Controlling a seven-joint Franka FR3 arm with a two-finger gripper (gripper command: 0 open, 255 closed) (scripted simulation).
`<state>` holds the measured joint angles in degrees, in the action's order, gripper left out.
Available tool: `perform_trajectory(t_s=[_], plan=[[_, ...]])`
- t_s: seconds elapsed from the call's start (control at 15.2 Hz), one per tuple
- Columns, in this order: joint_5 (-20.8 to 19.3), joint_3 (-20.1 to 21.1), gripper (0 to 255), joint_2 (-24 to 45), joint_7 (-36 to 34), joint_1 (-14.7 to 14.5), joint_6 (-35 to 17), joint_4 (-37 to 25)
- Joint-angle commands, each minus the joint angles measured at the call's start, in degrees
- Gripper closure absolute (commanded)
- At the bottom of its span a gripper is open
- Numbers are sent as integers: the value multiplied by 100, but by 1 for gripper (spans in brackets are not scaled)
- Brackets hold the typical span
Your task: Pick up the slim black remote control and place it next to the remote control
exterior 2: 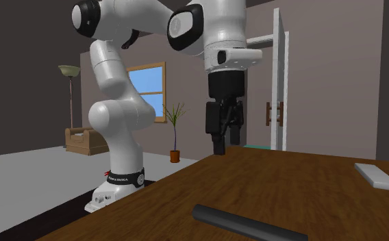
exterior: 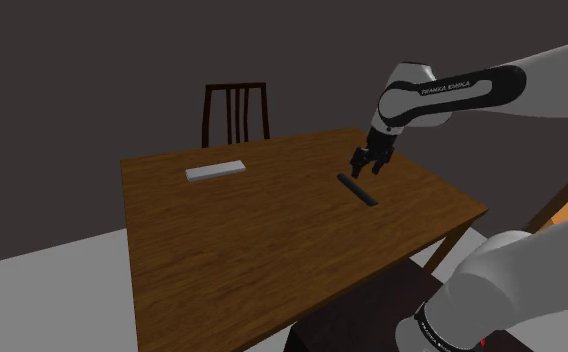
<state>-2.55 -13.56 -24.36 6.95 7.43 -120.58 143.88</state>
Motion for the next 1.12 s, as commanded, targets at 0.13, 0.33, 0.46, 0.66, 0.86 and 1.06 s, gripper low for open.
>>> perform_trajectory(t_s=[0.13,0.33,0.46,0.66,0.86,1.06], plan=[[144,-394,0,819,427,80,-536,-186],[368,-658,0,1441,790,123,-858,-386],[463,-715,0,1646,904,132,-1010,-407],[548,-723,0,1807,965,113,-1258,-308],[649,-728,0,1981,1038,91,-1506,-221],[670,-728,0,2016,1053,87,-1554,-205]])
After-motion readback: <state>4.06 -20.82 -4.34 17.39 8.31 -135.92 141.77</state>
